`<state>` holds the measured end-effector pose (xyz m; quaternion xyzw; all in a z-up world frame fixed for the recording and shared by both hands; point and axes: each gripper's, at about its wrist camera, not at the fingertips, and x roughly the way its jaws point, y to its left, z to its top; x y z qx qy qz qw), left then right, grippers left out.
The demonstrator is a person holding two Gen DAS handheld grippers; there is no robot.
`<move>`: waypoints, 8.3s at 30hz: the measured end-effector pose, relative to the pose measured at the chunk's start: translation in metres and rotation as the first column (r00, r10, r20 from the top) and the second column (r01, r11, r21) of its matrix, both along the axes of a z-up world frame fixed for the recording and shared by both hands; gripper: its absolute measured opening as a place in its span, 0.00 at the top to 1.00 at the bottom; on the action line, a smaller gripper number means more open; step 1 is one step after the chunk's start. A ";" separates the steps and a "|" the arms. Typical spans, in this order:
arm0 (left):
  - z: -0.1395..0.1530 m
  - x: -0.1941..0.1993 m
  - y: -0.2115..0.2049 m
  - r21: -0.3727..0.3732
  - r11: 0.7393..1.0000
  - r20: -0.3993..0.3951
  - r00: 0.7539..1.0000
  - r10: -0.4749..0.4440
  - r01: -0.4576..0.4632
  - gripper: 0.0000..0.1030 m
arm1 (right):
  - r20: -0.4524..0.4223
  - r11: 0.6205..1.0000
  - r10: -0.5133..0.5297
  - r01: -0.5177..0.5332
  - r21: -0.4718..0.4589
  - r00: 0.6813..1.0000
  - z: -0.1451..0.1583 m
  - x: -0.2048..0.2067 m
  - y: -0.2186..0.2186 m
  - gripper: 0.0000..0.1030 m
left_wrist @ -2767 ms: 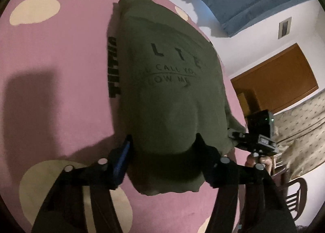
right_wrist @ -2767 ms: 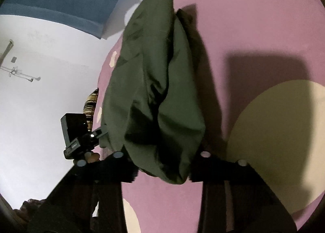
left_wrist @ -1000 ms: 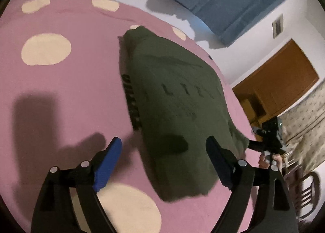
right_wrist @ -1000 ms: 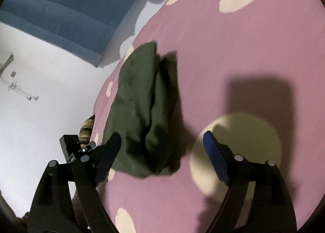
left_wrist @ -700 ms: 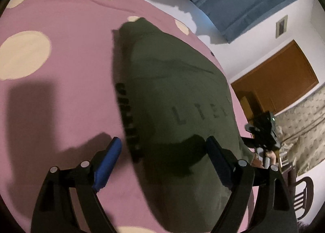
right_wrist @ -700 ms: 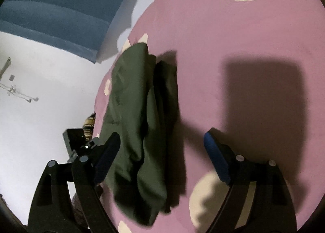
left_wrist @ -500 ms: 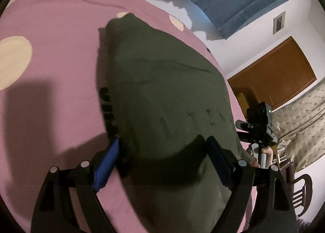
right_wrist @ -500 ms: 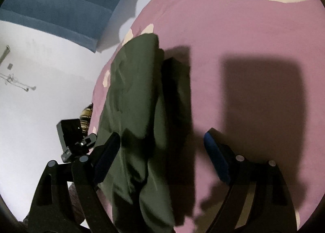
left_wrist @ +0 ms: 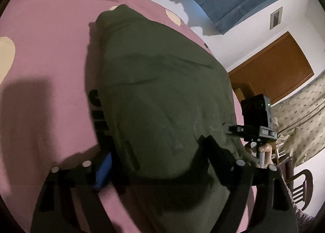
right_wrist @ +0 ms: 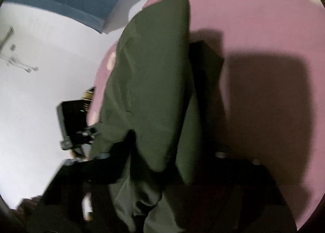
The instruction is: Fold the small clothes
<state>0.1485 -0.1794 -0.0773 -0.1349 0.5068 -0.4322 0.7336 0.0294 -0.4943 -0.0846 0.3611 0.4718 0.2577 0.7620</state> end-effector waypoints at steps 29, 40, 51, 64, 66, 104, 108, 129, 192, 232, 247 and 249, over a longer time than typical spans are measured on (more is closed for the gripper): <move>0.034 -0.026 0.026 0.058 0.998 0.110 0.994 0.024 -0.031 0.49 | 0.113 1.000 -0.019 0.019 0.005 0.993 0.008 -0.018 0.007 0.75; 0.051 -0.027 0.072 0.075 0.992 0.145 0.986 0.089 -0.100 0.49 | 0.130 0.999 0.040 -0.043 0.020 0.991 0.006 -0.017 0.015 0.75; 0.052 0.016 0.089 0.103 0.984 0.141 0.981 0.129 -0.145 0.49 | 0.108 0.998 0.046 -0.049 0.025 0.993 0.007 -0.001 0.008 0.75; 0.029 0.053 0.109 0.087 0.982 0.107 0.982 0.156 -0.165 0.50 | 0.076 0.997 0.057 -0.060 0.042 0.995 0.003 0.001 0.003 0.75; 0.027 0.050 0.111 0.082 0.984 0.118 0.982 0.150 -0.160 0.49 | 0.074 0.996 0.061 -0.065 0.054 0.995 -0.002 0.000 -0.001 0.75; 0.023 0.053 0.122 0.019 0.981 0.068 0.979 0.190 -0.192 0.24 | 0.055 0.982 0.031 -0.040 0.187 0.998 -0.020 -0.004 -0.023 0.39; 0.037 0.044 0.137 -0.018 0.973 0.066 0.971 0.230 -0.230 0.19 | 0.097 0.988 -0.040 0.025 0.154 0.994 0.003 -0.026 -0.037 0.26; 0.013 -0.028 0.136 0.021 0.979 -0.017 0.979 0.205 -0.205 0.17 | 0.066 0.996 -0.075 0.071 0.050 0.995 -0.005 -0.123 -0.024 0.20; 0.068 -0.159 0.116 0.268 0.748 0.585 0.719 0.374 -0.607 0.17 | 0.269 0.798 -0.171 0.293 -0.527 0.948 0.021 -0.218 0.039 0.16; 0.071 -0.186 0.108 0.302 0.713 0.584 0.714 0.387 -0.633 0.17 | 0.348 0.698 -0.149 0.348 -0.626 0.926 0.023 -0.237 0.073 0.12; 0.070 -0.186 0.107 0.304 0.713 0.583 0.715 0.386 -0.632 0.17 | 0.342 0.700 -0.149 0.343 -0.626 0.928 0.022 -0.238 0.075 0.12; 0.070 -0.186 0.106 0.304 0.713 0.583 0.716 0.385 -0.632 0.17 | 0.342 0.700 -0.148 0.343 -0.626 0.928 0.022 -0.238 0.075 0.12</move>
